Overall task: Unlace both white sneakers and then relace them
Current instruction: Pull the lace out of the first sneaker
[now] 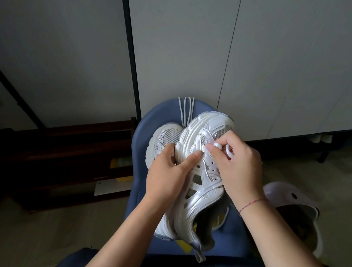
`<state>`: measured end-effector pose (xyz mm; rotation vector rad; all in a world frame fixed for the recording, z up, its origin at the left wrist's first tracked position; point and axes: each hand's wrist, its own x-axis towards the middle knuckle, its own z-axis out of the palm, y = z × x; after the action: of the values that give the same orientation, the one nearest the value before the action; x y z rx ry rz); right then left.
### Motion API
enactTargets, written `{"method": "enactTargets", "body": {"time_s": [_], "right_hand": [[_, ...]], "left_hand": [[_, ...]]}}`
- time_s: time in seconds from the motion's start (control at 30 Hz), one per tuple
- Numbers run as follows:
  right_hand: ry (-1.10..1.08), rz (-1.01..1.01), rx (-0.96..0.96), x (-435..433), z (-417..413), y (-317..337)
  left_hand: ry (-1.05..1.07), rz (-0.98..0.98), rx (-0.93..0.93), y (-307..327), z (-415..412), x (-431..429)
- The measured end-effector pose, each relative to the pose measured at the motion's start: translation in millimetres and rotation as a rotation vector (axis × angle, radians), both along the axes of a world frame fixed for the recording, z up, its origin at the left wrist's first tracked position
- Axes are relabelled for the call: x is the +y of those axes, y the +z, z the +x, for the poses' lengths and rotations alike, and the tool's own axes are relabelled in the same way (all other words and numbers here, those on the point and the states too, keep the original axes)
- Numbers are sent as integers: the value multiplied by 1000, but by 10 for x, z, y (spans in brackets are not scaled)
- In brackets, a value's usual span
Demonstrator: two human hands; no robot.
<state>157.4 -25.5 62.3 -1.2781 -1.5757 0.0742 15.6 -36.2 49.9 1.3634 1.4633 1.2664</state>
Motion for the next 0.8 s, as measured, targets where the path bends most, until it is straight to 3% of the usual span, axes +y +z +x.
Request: {"method": "enactTargets", "body": {"time_s": [0.1, 0.27, 0.37, 0.5, 0.6, 0.8], "right_hand": [[77, -14, 186, 7, 45, 53], [271, -23, 1045, 86, 459, 300], [243, -230, 1227, 142, 598, 176], [308, -492, 1184, 191, 538, 27], [392, -526, 1024, 151, 385, 16], [340, -425, 474, 73, 143, -23]], "left_hand": [[-24, -43, -57, -22, -22, 10], [-23, -98, -263, 26, -121, 20], [-64, -106, -456, 92, -192, 67], [-146, -130, -595, 162, -304, 132], [-178, -132, -599, 181, -334, 133], [-218, -151, -565, 145, -291, 99]]}}
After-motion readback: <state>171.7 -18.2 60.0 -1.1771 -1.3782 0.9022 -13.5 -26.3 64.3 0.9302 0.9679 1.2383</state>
